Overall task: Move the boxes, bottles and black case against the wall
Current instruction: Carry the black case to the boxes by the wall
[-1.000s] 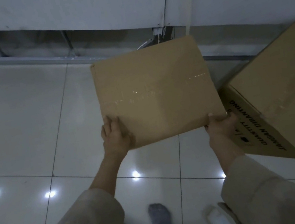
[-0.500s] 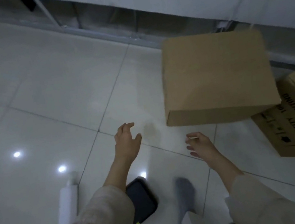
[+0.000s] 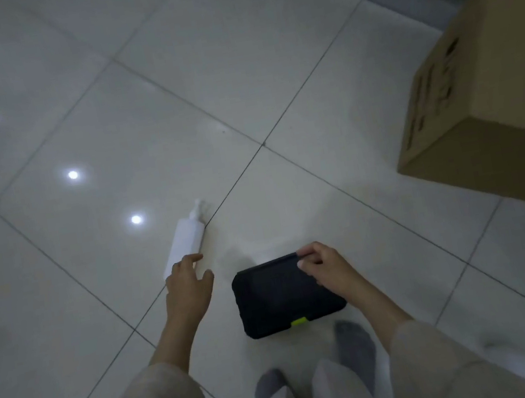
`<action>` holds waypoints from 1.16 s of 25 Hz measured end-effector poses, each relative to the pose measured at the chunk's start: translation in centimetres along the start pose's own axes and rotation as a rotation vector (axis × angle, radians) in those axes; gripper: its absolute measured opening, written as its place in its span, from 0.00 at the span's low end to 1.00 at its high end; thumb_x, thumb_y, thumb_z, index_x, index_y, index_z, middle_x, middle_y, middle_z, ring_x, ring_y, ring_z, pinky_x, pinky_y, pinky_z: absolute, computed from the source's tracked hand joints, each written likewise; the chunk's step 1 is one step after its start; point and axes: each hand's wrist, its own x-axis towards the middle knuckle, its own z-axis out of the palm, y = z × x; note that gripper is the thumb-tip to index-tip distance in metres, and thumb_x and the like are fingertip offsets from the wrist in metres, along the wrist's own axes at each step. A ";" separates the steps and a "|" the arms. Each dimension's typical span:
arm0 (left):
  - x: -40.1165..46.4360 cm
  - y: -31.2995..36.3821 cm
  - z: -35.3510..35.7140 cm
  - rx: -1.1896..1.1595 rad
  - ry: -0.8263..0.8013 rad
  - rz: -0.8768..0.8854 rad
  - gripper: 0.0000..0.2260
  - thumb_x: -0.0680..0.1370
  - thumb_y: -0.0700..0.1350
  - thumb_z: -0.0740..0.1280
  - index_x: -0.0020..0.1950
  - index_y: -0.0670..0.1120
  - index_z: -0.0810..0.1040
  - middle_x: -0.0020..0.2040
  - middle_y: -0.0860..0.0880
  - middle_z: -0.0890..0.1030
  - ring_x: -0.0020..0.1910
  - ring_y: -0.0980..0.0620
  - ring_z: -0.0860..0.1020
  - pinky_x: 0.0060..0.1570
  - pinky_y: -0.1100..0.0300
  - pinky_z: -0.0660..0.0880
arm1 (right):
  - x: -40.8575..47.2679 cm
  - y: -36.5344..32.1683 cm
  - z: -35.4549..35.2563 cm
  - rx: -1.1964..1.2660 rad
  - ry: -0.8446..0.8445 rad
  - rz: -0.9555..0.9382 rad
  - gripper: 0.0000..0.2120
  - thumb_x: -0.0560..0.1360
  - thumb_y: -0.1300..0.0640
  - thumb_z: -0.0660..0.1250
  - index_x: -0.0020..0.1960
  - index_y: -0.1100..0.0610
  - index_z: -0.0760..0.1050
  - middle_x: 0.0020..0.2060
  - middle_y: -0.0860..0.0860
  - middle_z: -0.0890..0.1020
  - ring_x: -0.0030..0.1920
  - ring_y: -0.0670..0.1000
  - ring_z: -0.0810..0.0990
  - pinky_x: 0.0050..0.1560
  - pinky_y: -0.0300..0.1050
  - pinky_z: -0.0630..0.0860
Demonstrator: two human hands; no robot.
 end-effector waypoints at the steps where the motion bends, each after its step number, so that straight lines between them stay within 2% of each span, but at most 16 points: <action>1: 0.9 -1.4 0.8 -0.013 0.006 -0.016 0.17 0.77 0.41 0.62 0.66 0.44 0.69 0.66 0.39 0.71 0.64 0.40 0.69 0.61 0.48 0.68 | 1.2 0.7 1.1 -0.068 -0.029 -0.003 0.11 0.75 0.57 0.63 0.58 0.56 0.72 0.50 0.51 0.76 0.53 0.50 0.74 0.51 0.42 0.70; 4: 3.9 -5.5 4.0 -0.058 -0.032 -0.046 0.18 0.77 0.41 0.62 0.66 0.42 0.68 0.66 0.40 0.71 0.65 0.41 0.69 0.64 0.49 0.67 | 5.5 3.4 3.2 -0.386 -0.110 -0.041 0.18 0.74 0.57 0.65 0.63 0.55 0.68 0.62 0.55 0.72 0.61 0.54 0.71 0.57 0.46 0.70; 7: 6.4 -8.3 8.7 -0.105 -0.140 -0.092 0.22 0.77 0.44 0.64 0.69 0.40 0.64 0.68 0.39 0.69 0.67 0.41 0.69 0.65 0.50 0.66 | 9.2 6.5 3.3 -1.035 -0.189 -0.153 0.33 0.72 0.52 0.67 0.72 0.46 0.55 0.73 0.52 0.57 0.70 0.60 0.57 0.66 0.60 0.64; 8: 6.9 -9.0 10.5 -0.120 -0.186 -0.106 0.24 0.76 0.45 0.64 0.70 0.40 0.62 0.69 0.39 0.68 0.67 0.41 0.69 0.65 0.50 0.67 | 9.9 7.3 3.0 -1.176 -0.180 -0.221 0.38 0.71 0.49 0.68 0.73 0.42 0.51 0.75 0.50 0.52 0.71 0.60 0.53 0.67 0.62 0.60; 10: 7.4 -9.8 13.8 -0.177 -0.260 -0.104 0.28 0.76 0.49 0.65 0.71 0.40 0.59 0.70 0.39 0.67 0.67 0.42 0.69 0.65 0.50 0.68 | 11.1 8.8 2.0 -1.293 -0.117 -0.378 0.43 0.67 0.41 0.69 0.73 0.40 0.46 0.76 0.47 0.48 0.71 0.59 0.52 0.67 0.59 0.57; 12: 7.1 -10.8 16.6 -0.299 -0.223 -0.062 0.28 0.75 0.50 0.65 0.71 0.41 0.59 0.68 0.41 0.68 0.64 0.45 0.70 0.62 0.54 0.70 | 12.1 10.8 0.8 -1.212 0.003 -0.410 0.48 0.62 0.33 0.69 0.73 0.41 0.46 0.76 0.45 0.48 0.72 0.56 0.51 0.67 0.56 0.56; 13: 6.8 -11.4 17.6 -0.371 -0.166 -0.055 0.27 0.75 0.50 0.66 0.70 0.42 0.60 0.66 0.44 0.69 0.63 0.47 0.71 0.59 0.57 0.71 | 12.3 12.0 0.4 -1.051 0.087 -0.353 0.50 0.60 0.32 0.70 0.73 0.41 0.47 0.75 0.45 0.50 0.72 0.54 0.51 0.68 0.56 0.56; 16: 5.8 -12.6 18.8 -0.537 -0.056 -0.073 0.25 0.74 0.50 0.67 0.68 0.47 0.64 0.60 0.51 0.71 0.56 0.53 0.73 0.47 0.68 0.70 | 11.9 15.7 0.7 -0.282 0.253 -0.180 0.51 0.57 0.38 0.74 0.72 0.44 0.50 0.70 0.47 0.61 0.69 0.52 0.61 0.69 0.53 0.63; 17: 5.7 -12.6 19.1 -0.568 -0.039 -0.070 0.26 0.73 0.50 0.68 0.68 0.48 0.65 0.59 0.52 0.71 0.54 0.54 0.73 0.47 0.67 0.70 | 11.8 16.5 1.0 -0.138 0.271 -0.161 0.49 0.58 0.40 0.75 0.71 0.46 0.52 0.68 0.48 0.64 0.67 0.51 0.65 0.67 0.50 0.66; 19: 6.3 -12.1 19.6 -0.630 -0.002 -0.083 0.27 0.71 0.49 0.71 0.67 0.48 0.66 0.58 0.52 0.72 0.54 0.54 0.73 0.50 0.62 0.70 | 12.0 16.6 1.5 -0.030 0.248 -0.120 0.44 0.60 0.44 0.76 0.69 0.49 0.57 0.64 0.49 0.69 0.62 0.49 0.71 0.62 0.45 0.70; 21: 6.1 -10.7 19.2 -0.651 0.031 -0.095 0.28 0.69 0.49 0.73 0.66 0.46 0.67 0.57 0.51 0.73 0.53 0.52 0.74 0.53 0.59 0.72 | 11.8 16.0 1.6 0.068 0.256 -0.061 0.39 0.62 0.46 0.76 0.66 0.50 0.61 0.62 0.49 0.72 0.59 0.50 0.74 0.60 0.47 0.73; 23: 5.9 -8.3 17.9 -0.626 0.045 -0.066 0.29 0.68 0.50 0.73 0.66 0.46 0.67 0.58 0.49 0.74 0.54 0.51 0.74 0.54 0.57 0.72 | 10.9 14.4 0.8 0.131 0.293 -0.042 0.35 0.63 0.46 0.76 0.63 0.51 0.63 0.59 0.50 0.74 0.55 0.50 0.76 0.56 0.48 0.76; 25: 5.5 -6.1 16.1 -0.621 0.041 -0.036 0.30 0.67 0.52 0.74 0.66 0.47 0.68 0.59 0.49 0.75 0.54 0.51 0.75 0.52 0.58 0.72 | 9.5 12.2 -0.6 0.182 0.325 -0.058 0.32 0.64 0.47 0.75 0.62 0.53 0.64 0.56 0.50 0.75 0.51 0.47 0.77 0.50 0.44 0.76; 29: 4.4 1.1 11.2 -0.599 0.021 0.011 0.35 0.61 0.61 0.74 0.64 0.51 0.69 0.60 0.49 0.75 0.55 0.51 0.77 0.53 0.56 0.76 | 5.6 5.5 -5.3 0.254 0.396 -0.100 0.30 0.64 0.47 0.76 0.60 0.52 0.66 0.52 0.47 0.77 0.51 0.48 0.78 0.52 0.46 0.77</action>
